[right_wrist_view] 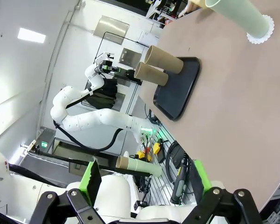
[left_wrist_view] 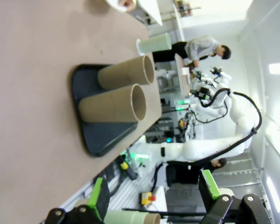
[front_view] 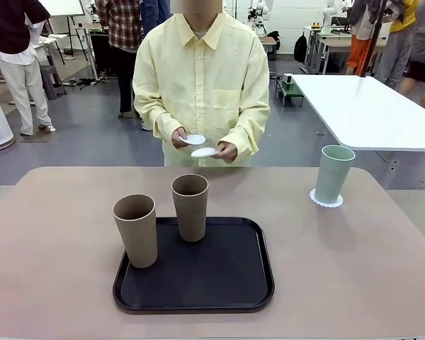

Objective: Place coasters on the table and set cups on them.
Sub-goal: Take one Reusable plastic cup from the Flat Tray and place it on a coaster set by the human.

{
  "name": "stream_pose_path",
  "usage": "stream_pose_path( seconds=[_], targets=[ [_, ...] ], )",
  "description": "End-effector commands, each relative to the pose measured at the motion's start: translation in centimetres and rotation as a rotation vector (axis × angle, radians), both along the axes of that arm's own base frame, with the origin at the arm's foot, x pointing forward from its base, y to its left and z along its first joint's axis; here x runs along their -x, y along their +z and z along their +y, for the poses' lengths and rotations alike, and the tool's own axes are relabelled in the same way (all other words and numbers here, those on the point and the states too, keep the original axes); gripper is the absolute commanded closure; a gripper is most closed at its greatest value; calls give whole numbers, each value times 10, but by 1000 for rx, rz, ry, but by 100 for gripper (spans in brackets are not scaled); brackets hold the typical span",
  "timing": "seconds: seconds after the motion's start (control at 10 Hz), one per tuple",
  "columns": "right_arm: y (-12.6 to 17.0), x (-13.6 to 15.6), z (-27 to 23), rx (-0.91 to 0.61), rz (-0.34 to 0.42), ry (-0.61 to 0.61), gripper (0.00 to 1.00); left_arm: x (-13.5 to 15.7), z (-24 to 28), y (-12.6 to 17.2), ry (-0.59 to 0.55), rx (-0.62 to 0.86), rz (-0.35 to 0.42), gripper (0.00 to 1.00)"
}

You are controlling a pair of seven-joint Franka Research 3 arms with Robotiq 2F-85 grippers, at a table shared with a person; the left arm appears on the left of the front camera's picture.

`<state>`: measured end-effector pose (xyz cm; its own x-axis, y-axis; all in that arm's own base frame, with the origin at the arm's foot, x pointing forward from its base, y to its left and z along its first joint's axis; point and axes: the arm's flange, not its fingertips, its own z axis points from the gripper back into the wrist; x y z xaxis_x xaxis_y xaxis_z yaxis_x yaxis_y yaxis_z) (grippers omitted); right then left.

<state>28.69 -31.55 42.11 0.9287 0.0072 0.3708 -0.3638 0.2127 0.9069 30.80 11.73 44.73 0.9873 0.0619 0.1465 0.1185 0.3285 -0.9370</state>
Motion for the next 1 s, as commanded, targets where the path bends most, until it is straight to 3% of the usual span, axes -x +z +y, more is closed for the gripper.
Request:
stream_pose_path(
  seconds=[0.0, 0.9],
  targets=[
    [2, 5, -1, -10, -16, 1, 0, 0, 0, 1, 5, 13, -7, 0],
    [2, 5, -1, -10, -16, 1, 0, 0, 0, 1, 5, 13, -7, 0]
  ],
)
